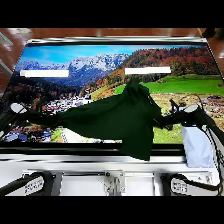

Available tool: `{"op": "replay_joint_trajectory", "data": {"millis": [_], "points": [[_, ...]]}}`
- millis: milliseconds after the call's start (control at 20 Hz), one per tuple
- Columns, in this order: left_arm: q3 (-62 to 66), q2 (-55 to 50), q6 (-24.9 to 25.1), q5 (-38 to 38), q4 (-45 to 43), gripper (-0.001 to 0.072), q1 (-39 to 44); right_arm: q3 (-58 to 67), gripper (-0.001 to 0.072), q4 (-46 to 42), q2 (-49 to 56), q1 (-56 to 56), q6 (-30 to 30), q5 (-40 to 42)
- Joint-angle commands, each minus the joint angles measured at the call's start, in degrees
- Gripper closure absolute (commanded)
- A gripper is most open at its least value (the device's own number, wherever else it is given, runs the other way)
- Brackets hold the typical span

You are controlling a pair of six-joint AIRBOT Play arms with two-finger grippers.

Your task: Fold the shirts.

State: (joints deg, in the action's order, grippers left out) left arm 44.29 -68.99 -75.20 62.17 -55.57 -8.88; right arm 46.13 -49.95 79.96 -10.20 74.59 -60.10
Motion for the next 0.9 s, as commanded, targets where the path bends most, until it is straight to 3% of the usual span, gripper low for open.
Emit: {"op": "replay_joint_trajectory", "data": {"millis": [0,150,400,550,650,750,850], "points": [[6.5,7.8,0.9,-1.6,-1.7,0.0667,0.0,7.6,0.0651,1.9,-8.5,1.7,-3.7,-2.1],[20.5,18.4,1.0,-3.2,-2.3,0.0666,-0.1,21.5,0.0651,4.0,-23.5,0.2,-7.1,0.2],[42.5,32.0,1.0,-18.1,-2.5,0.0666,-0.1,42.1,0.0651,0.9,-44.2,-0.2,-4.3,21.4],[47.1,36.8,1.0,-17.0,-3.0,0.0666,-0.1,48.0,0.0651,-2.6,-51.1,-0.2,-2.0,20.4],[47.1,38.9,-0.6,-13.3,-5.6,0.0666,-0.1,49.8,0.0651,-9.9,-53.7,-0.2,4.3,15.9],[46.9,39.4,-4.7,-3.4,-9.0,0.0666,-0.1,50.0,0.0651,-16.3,-55.5,-0.2,8.7,8.8],[46.4,39.1,-4.6,8.4,-14.4,0.0666,-0.1,50.0,0.0651,-21.2,-56.0,-0.2,9.2,-0.6]]}}
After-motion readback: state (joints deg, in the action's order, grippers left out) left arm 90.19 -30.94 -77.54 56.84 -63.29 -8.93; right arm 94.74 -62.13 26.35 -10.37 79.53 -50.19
